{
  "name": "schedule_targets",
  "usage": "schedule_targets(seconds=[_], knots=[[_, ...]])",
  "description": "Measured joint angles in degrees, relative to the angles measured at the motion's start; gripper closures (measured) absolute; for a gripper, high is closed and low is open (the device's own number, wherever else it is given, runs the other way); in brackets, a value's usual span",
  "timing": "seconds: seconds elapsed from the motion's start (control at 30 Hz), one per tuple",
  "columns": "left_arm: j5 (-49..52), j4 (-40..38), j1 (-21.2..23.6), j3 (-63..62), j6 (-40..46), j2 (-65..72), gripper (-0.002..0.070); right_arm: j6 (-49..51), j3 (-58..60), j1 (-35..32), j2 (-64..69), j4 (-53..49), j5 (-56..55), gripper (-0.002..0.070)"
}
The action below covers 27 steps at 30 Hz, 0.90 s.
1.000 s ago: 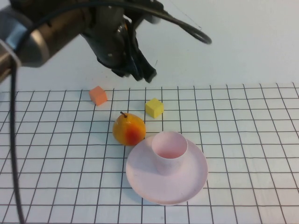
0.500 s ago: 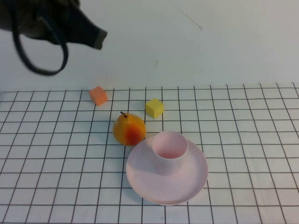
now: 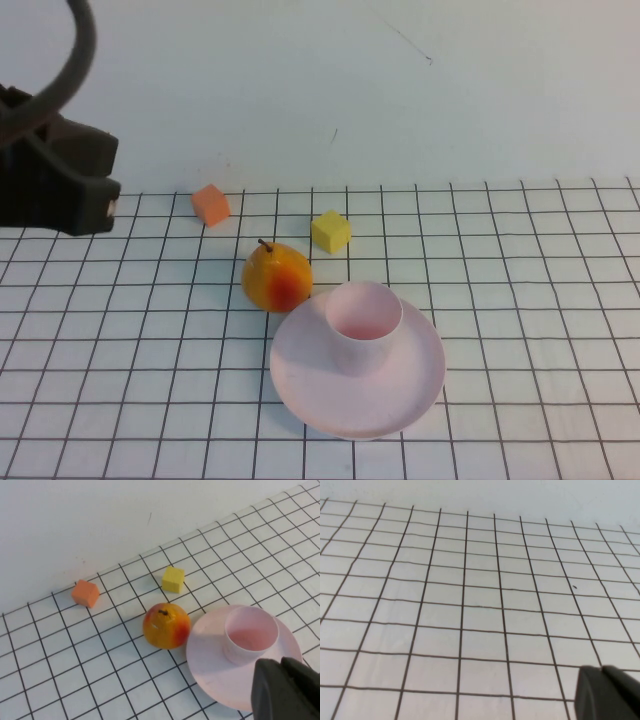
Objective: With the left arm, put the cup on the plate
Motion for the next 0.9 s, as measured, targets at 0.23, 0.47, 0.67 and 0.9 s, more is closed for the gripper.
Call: schedule_targets(seconds=[0.23, 0.47, 0.67, 0.9], knots=[[0.66, 1.55, 0.0, 0.2, 1.12, 0.73, 0.0676, 0.0, 0.0, 0.0, 0.0, 0.1, 0.0, 0.0678], [-5.36, 9.36, 0.0, 1.56, 2.28, -1.99, 0.0677, 0.0, 0.0, 0.0, 0.0, 0.1, 0.0, 0.0678], [-17.78, 13.72, 4.17, 13.01, -1.39, -13.3, 0.0677, 0.0, 0.0, 0.0, 0.0, 0.21, 0.0, 0.0678], [-46.1, 11.92, 16.62, 36.67, -11.91, -29.69, 0.0677, 0.0, 0.0, 0.0, 0.0, 0.21, 0.0, 0.0678]])
